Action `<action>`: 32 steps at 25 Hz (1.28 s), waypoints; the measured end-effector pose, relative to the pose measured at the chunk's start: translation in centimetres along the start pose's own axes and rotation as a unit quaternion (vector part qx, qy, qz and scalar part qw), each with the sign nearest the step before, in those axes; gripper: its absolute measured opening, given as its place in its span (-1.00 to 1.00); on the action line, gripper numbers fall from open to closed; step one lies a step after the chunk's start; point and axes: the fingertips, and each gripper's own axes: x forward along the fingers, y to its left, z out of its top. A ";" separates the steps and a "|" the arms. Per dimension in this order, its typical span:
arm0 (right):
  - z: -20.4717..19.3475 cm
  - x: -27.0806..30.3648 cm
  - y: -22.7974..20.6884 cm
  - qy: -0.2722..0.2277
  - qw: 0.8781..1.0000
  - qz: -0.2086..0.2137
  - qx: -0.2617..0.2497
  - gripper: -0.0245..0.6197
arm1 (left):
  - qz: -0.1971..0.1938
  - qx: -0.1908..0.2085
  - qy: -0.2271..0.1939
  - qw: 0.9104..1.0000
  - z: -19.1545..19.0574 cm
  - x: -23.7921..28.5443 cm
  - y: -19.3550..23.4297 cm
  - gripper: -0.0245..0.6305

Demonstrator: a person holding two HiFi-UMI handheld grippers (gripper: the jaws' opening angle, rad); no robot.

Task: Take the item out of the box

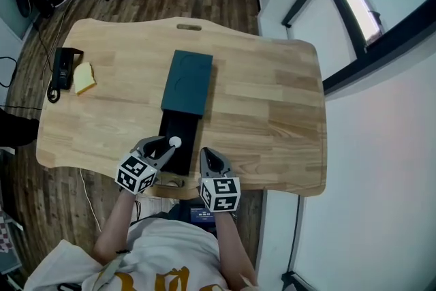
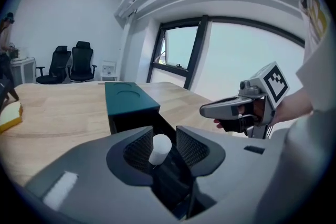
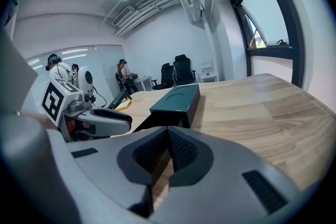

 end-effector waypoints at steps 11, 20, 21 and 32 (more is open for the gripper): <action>-0.9 1.4 -1.8 0.019 1.000 -0.006 0.010 -0.91 | -0.002 0.052 0.080 0.995 -2.9 3.6 0.3 -0.25; -1.5 1.7 -3.6 0.034 0.999 -0.018 0.020 -0.91 | -0.002 0.088 0.124 0.988 -4.2 5.1 0.8 -0.25; -1.6 1.9 -3.6 0.036 0.999 -0.017 0.020 -0.91 | -0.005 0.094 0.132 0.987 -4.4 5.2 0.7 -0.25; -1.2 2.1 -3.5 0.032 0.999 -0.015 0.017 -0.91 | -0.012 0.102 0.150 0.983 -4.7 5.2 0.6 -0.38</action>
